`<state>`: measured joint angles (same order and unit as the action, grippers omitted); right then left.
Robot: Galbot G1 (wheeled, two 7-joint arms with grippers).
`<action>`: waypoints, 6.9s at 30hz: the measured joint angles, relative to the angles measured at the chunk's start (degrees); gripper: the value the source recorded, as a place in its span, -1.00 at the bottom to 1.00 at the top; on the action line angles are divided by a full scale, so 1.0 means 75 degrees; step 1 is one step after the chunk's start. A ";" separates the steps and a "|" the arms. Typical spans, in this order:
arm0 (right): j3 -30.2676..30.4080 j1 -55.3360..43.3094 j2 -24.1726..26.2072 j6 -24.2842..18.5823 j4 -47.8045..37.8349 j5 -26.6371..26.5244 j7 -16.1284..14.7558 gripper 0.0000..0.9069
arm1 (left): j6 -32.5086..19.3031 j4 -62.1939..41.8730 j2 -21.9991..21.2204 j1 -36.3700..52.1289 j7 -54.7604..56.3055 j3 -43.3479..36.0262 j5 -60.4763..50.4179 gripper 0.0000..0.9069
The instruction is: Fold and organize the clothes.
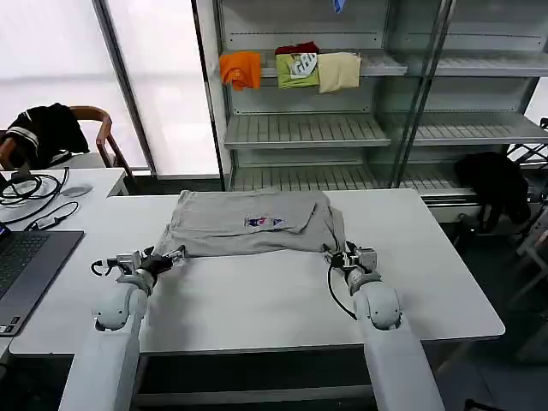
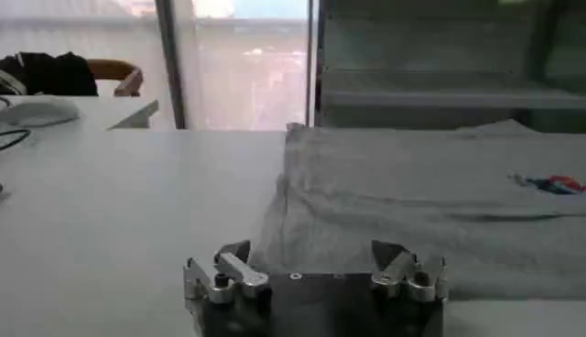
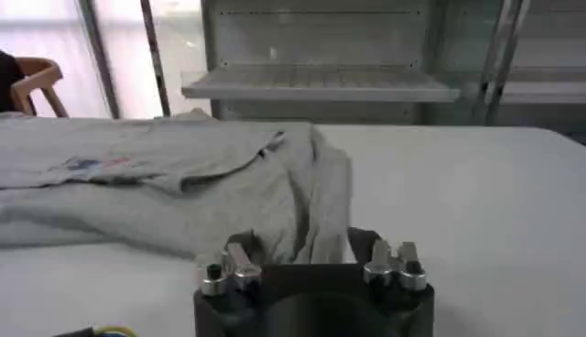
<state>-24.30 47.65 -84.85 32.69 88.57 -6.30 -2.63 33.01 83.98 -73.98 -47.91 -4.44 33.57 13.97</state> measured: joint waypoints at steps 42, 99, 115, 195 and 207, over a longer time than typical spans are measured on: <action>0.0073 0.2325 0.0721 0.0116 0.2772 -0.0818 0.0364 -1.00 | 0.0029 0.2656 0.0478 -0.2480 -0.0387 0.0663 0.0385 -1.00; 0.0335 -0.0798 -0.0088 0.0034 0.0051 -0.0224 0.0216 1.00 | 0.0014 0.2218 0.0300 -0.1144 0.0243 0.0652 0.0708 1.00; 0.0317 -0.3053 -0.0774 -0.0537 -0.3566 0.0064 -0.0012 1.00 | 0.0013 -0.1101 0.0288 0.1190 -0.0321 -0.0068 -0.0454 0.82; 0.0233 0.1769 0.0320 -0.0423 0.2320 -0.0277 -0.0112 -1.00 | -0.0191 0.2329 0.0848 -0.2000 -0.0991 0.1081 0.1558 -1.00; 0.0218 0.2486 0.0331 -0.0448 0.2978 0.0211 -0.0011 1.00 | -0.0204 0.2563 0.0888 -0.2859 -0.1300 0.1317 0.1476 1.00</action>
<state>-22.67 66.30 -82.37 29.33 110.91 -4.71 -2.71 31.48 103.20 -67.33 -69.35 -14.19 43.45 25.05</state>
